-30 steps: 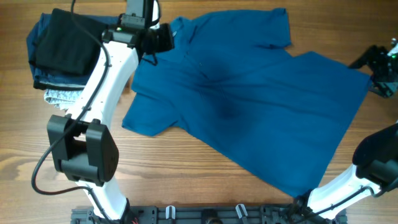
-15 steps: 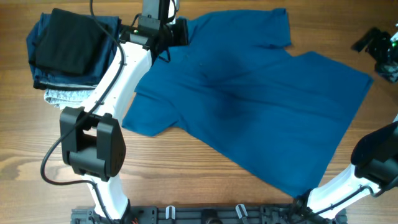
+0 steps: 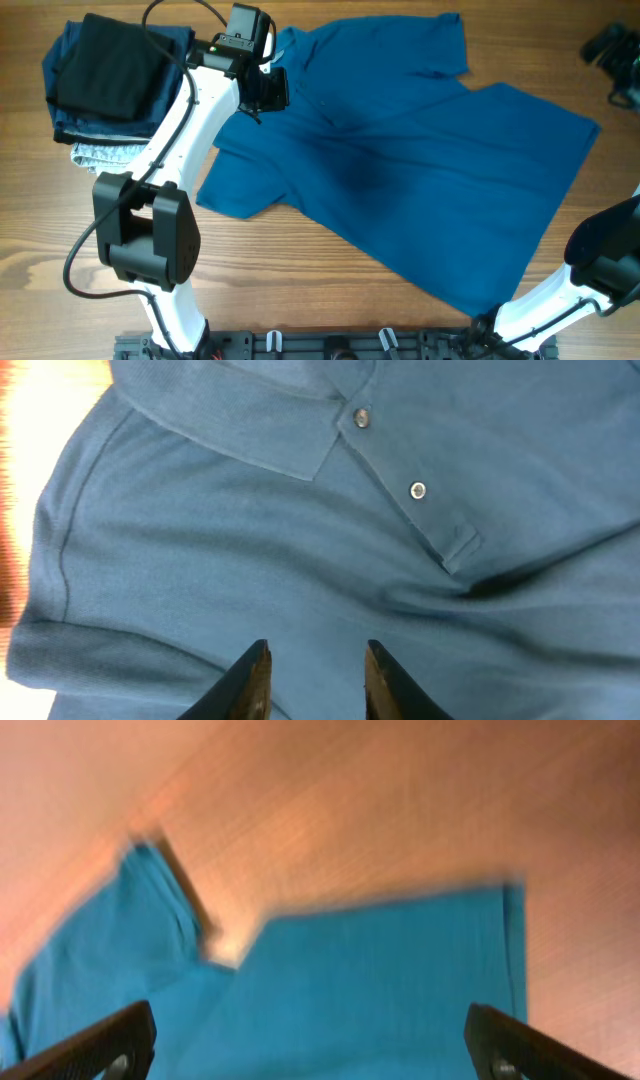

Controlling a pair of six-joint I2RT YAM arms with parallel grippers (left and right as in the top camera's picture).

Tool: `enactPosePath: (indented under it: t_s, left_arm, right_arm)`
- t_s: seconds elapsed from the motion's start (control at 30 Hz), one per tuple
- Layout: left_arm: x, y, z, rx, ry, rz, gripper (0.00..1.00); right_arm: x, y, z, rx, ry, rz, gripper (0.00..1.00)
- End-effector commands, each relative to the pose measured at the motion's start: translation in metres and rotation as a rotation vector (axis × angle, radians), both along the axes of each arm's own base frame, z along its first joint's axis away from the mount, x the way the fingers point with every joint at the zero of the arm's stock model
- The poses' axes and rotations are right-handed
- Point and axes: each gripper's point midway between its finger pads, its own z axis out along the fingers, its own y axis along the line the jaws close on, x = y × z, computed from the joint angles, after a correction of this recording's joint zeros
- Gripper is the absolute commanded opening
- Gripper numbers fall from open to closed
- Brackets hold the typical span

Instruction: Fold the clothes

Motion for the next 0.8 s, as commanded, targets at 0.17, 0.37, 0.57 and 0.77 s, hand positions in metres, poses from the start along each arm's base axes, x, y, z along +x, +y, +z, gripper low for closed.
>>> enactPosePath:
  t_s: [0.17, 0.37, 0.57, 0.77]
  left_arm:
    - [0.01, 0.009, 0.018, 0.029, -0.073, 0.03, 0.37]
    - [0.018, 0.011, 0.021, 0.041, -0.11, 0.04, 0.39]
    - [0.021, 0.019, 0.021, 0.081, -0.125, 0.061, 0.41]
    - [0.026, 0.017, 0.024, 0.074, -0.148, 0.063, 0.43]
  right_arm:
    - [-0.094, 0.037, -0.032, 0.138, 0.425, 0.003, 0.39]
    - [-0.155, 0.055, -0.068, 0.211, 0.697, -0.058, 0.38]
    - [-0.206, 0.095, -0.087, 0.306, 0.661, -0.063, 0.43]
    - [-0.255, 0.104, -0.057, 0.21, 0.411, -0.206, 0.5]
